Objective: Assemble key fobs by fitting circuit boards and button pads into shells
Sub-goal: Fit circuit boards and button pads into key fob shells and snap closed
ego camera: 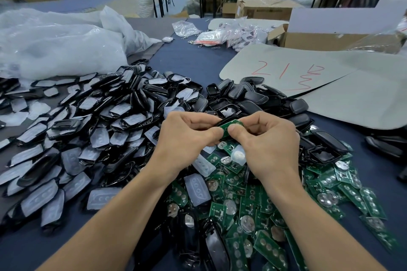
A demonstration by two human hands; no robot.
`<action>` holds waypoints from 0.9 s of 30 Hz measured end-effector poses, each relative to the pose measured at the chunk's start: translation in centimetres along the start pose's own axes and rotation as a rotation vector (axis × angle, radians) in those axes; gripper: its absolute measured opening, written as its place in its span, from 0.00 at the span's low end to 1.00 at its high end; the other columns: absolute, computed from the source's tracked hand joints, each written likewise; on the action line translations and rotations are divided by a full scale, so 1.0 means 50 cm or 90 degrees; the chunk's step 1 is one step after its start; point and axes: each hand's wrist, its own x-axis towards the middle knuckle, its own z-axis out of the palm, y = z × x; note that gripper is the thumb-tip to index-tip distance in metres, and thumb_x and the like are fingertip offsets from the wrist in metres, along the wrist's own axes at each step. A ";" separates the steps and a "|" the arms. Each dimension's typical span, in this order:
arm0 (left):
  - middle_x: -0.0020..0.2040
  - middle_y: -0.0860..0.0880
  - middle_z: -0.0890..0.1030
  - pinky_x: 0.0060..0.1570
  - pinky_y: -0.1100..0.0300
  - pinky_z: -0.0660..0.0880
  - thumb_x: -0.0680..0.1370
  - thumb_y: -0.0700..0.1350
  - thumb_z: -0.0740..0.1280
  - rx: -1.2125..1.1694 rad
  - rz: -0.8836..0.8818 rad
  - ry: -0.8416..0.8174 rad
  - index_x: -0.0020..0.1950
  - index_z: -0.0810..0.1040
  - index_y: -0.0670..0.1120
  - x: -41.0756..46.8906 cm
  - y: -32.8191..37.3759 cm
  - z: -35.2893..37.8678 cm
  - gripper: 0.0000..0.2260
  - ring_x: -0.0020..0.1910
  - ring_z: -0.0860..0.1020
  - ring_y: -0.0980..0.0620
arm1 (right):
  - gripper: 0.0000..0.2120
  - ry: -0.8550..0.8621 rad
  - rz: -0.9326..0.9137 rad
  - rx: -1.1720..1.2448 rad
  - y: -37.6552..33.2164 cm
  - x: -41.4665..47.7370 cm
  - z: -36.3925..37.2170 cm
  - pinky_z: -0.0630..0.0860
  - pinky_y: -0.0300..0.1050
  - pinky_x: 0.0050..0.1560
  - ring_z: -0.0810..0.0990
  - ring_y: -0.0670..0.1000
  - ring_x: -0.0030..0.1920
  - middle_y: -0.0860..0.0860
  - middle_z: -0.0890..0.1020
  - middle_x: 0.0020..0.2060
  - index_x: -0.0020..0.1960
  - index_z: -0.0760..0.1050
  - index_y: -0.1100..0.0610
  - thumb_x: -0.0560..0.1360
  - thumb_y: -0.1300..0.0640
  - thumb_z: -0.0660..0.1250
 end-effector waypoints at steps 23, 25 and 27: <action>0.44 0.50 0.88 0.40 0.65 0.82 0.76 0.34 0.74 -0.066 -0.014 0.224 0.53 0.85 0.46 0.027 0.022 -0.072 0.09 0.40 0.87 0.51 | 0.07 -0.157 -0.030 -0.032 -0.006 -0.021 0.013 0.79 0.35 0.38 0.84 0.41 0.35 0.36 0.86 0.36 0.47 0.84 0.42 0.74 0.54 0.77; 0.45 0.43 0.87 0.39 0.63 0.81 0.79 0.33 0.71 -0.199 -0.034 0.329 0.54 0.83 0.39 0.044 0.023 -0.108 0.05 0.39 0.87 0.48 | 0.08 -0.204 -0.042 -0.082 -0.012 -0.031 0.018 0.80 0.34 0.41 0.84 0.40 0.39 0.34 0.85 0.38 0.46 0.85 0.43 0.74 0.56 0.76; 0.45 0.42 0.86 0.37 0.60 0.82 0.81 0.33 0.68 -0.273 -0.034 0.385 0.52 0.79 0.38 0.056 0.021 -0.136 0.02 0.37 0.85 0.48 | 0.09 -0.242 -0.045 -0.110 -0.019 -0.038 0.025 0.80 0.33 0.45 0.84 0.38 0.41 0.35 0.85 0.37 0.46 0.86 0.44 0.75 0.59 0.75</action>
